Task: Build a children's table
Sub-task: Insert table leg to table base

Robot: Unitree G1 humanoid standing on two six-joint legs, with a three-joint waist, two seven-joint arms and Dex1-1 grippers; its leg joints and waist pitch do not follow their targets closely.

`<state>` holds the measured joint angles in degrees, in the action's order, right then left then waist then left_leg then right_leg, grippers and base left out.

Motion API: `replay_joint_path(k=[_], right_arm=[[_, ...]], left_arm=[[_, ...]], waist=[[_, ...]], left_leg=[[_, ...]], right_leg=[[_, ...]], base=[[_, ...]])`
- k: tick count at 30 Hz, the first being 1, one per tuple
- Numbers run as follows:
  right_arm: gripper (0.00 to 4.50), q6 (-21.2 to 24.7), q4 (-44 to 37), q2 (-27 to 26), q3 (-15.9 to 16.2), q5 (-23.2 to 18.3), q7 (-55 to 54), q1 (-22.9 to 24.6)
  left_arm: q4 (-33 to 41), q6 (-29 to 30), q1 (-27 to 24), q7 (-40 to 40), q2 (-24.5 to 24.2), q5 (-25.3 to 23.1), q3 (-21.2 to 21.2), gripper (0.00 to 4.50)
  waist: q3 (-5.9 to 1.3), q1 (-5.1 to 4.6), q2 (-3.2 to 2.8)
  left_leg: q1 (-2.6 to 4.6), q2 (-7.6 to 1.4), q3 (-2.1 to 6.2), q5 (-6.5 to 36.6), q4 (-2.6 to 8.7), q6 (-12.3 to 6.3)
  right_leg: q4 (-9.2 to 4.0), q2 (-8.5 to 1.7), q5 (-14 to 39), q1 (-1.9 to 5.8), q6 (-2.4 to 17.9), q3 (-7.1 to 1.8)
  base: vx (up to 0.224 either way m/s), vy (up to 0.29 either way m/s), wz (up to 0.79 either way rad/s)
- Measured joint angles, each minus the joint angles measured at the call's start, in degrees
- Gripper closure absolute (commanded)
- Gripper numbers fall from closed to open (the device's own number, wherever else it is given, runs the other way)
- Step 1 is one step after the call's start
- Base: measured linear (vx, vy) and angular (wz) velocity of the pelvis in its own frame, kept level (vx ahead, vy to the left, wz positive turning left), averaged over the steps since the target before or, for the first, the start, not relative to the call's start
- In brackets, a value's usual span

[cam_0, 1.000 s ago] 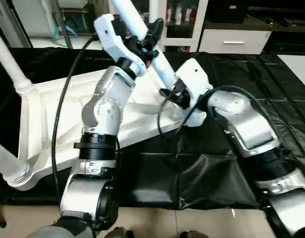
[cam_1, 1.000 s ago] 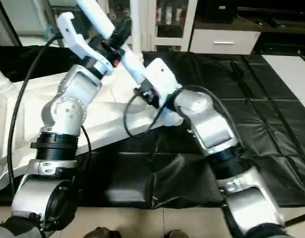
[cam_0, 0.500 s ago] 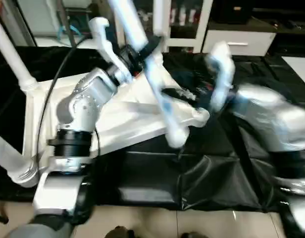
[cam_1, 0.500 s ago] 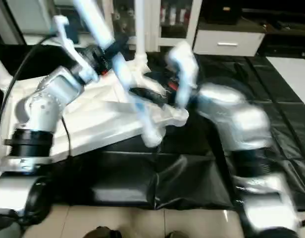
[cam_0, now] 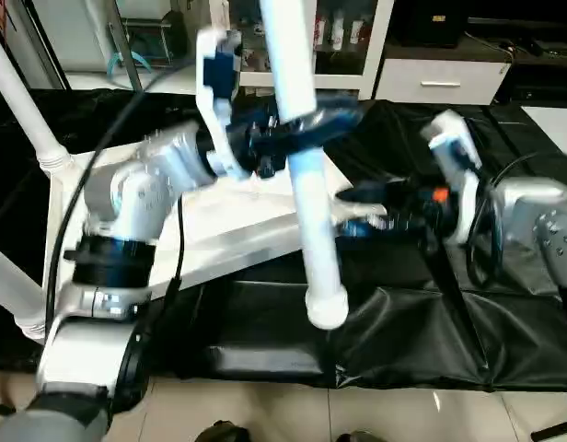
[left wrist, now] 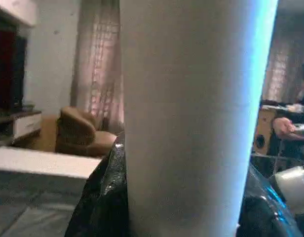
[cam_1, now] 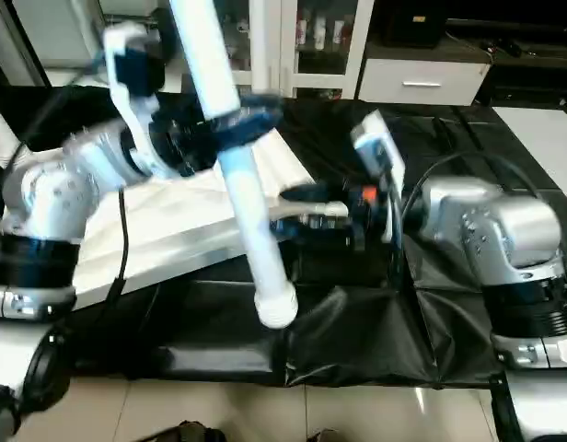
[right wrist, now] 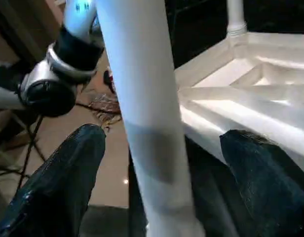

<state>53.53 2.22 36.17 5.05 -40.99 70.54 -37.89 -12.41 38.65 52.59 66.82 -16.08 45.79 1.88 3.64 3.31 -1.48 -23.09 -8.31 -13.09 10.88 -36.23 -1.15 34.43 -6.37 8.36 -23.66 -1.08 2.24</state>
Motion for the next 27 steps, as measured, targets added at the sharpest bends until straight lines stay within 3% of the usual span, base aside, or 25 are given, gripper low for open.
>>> replay_joint_path(k=[7,12,22,27], right_arm=[[0.39,1.5,-1.9,0.0,2.4,-1.1,1.4,0.0],[0.39,0.7,-1.8,-0.4,4.4,0.9,1.4,-0.2],[1.43,-1.6,-1.8,-1.1,6.5,2.8,1.4,-0.3],[1.80,-1.7,-1.8,-1.9,6.5,3.2,1.8,-0.9]], left_arm=[[-1.4,-0.7,1.6,1.4,0.1,0.6,0.6,2.89],[-1.5,-0.7,1.7,1.8,0.4,0.8,1.3,2.89],[-1.5,-0.1,1.7,1.6,1.1,2.5,2.5,2.89],[-2.5,0.8,2.1,-0.3,2.2,4.6,5.3,2.89]], waist=[[0.00,0.01,0.00],[0.00,0.01,0.00],[0.00,0.01,0.01],[0.00,0.02,0.01]], left_leg=[[0.01,0.00,0.00,0.0,0.00,0.00],[0.00,0.00,0.00,0.0,0.00,0.00],[0.00,0.00,0.00,0.0,0.00,0.00],[0.00,0.00,0.00,0.0,0.00,0.00]], right_leg=[[-0.01,0.00,0.0,0.00,0.0,0.00],[0.00,0.00,0.0,0.00,0.0,0.01],[0.00,0.00,0.0,0.00,0.0,0.00],[0.01,0.00,0.0,0.00,0.0,0.00]], base=[[0.000,0.000,0.00],[0.000,0.000,0.00],[0.000,0.000,0.00],[0.000,0.000,0.00]])
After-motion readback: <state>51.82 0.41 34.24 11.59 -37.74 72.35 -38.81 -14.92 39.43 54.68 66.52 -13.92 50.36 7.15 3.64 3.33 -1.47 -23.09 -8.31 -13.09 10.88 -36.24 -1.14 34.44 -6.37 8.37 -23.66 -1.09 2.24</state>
